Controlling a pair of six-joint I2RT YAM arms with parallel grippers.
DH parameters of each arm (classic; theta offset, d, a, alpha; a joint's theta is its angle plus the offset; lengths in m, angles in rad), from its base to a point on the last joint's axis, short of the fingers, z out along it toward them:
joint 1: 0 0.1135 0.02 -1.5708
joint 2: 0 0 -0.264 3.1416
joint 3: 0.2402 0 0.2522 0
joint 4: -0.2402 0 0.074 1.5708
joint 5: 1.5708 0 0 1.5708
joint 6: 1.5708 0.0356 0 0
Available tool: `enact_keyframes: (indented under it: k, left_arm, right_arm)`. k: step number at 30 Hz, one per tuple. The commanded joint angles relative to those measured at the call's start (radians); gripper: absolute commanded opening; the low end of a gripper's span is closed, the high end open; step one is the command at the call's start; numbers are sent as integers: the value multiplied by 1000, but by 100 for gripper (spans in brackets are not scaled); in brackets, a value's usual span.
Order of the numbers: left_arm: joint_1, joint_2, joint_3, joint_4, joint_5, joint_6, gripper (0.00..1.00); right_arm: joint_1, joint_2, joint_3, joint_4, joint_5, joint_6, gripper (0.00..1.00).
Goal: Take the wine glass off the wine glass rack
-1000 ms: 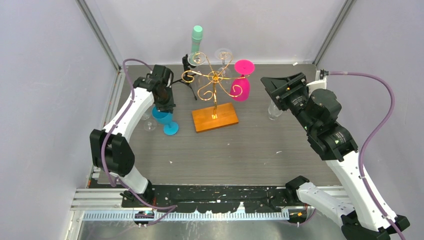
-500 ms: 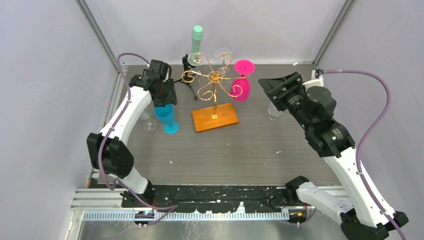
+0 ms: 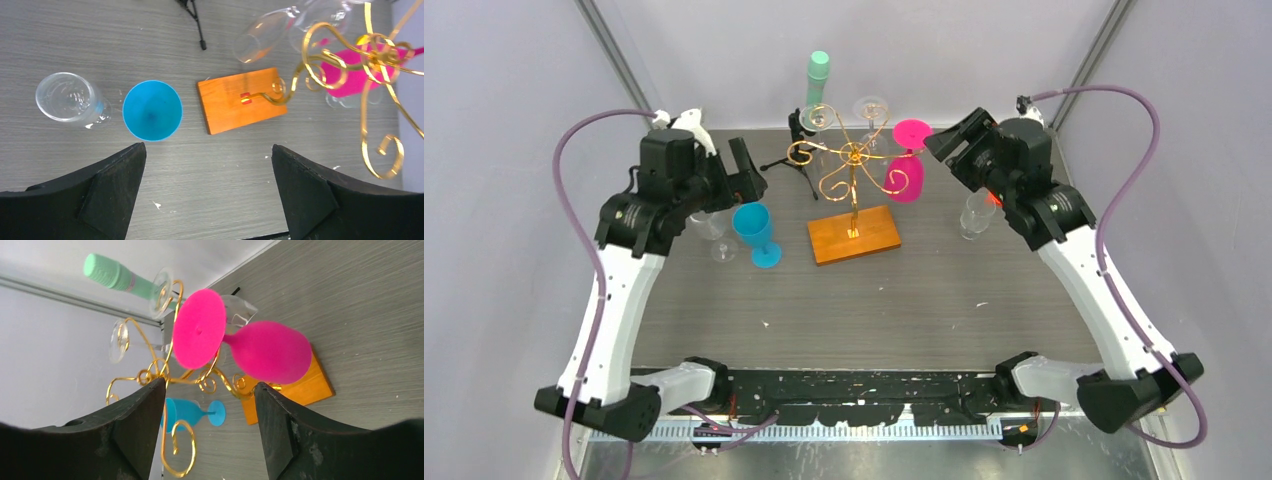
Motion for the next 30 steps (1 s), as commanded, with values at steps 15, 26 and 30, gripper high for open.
enact_keyframes:
  k: [15,26,30]
  left_arm:
    - [4,-160,-14,-27,190,-11,100]
    - [4,-170,7,-45,201,-13,100]
    - [4,-169,15,-45,207,-14,100]
  right_arm:
    - [-205,257,123,226,-452,10,64]
    - [-207,252,93,248,-503,27,29]
    - [-207,257,88,252,-510,40,20]
